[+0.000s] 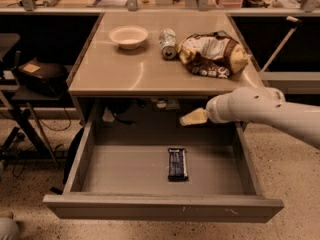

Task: Pick rxbar blueberry from top drawer and place on counter

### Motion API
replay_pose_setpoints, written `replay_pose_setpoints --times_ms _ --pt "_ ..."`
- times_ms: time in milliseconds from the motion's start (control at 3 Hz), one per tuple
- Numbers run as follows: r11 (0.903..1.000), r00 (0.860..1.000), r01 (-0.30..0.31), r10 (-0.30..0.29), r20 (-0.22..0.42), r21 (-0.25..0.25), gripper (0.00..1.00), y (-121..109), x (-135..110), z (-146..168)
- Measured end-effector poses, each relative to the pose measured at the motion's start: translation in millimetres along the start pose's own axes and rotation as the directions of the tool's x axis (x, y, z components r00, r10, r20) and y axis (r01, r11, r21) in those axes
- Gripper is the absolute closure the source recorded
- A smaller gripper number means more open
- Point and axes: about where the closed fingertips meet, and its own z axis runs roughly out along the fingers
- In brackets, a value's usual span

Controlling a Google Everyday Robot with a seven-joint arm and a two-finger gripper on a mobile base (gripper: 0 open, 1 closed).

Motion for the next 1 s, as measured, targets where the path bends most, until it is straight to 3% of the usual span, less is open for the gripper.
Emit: replay_pose_setpoints --times_ms 333,667,1000 --pt "0.9997 1.000 0.015 -0.016 -0.011 -0.019 0.00 27 21 -25" --pt "0.9985 0.998 0.034 -0.037 -0.060 -0.042 0.00 48 52 -30" --pt "0.9985 0.998 0.034 -0.037 -0.060 -0.042 0.00 48 52 -30"
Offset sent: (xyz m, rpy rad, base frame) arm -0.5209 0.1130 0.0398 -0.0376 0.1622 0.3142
